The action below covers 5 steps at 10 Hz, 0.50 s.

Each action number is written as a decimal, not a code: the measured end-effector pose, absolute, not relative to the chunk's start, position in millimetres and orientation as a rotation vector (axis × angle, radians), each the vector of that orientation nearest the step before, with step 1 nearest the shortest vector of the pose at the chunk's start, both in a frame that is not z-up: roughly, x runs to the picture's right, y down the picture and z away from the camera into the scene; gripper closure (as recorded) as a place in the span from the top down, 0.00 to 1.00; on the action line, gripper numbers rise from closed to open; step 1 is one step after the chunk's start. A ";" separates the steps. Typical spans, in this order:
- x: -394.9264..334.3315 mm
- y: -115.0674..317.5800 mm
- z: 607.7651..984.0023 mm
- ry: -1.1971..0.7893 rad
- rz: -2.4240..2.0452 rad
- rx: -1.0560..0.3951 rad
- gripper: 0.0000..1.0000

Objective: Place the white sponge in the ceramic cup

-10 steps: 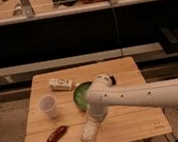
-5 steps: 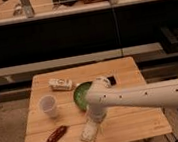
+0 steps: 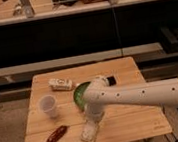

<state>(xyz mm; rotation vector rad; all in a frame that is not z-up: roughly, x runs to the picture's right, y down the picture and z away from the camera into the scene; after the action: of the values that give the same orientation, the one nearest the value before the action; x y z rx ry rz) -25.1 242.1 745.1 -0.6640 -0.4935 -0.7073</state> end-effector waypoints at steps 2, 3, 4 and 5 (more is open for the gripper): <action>-31.0 240.5 743.2 -0.559 -0.785 -0.662 0.65; -32.0 240.1 743.1 -0.573 -0.801 -0.658 0.65; -31.8 240.2 743.2 -0.580 -0.818 -0.655 0.65; -30.4 241.1 744.1 -0.576 -0.835 -0.651 0.65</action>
<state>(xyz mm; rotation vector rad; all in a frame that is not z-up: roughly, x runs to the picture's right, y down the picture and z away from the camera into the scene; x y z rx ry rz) -30.4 241.1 744.1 -0.6512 -0.5764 -0.8348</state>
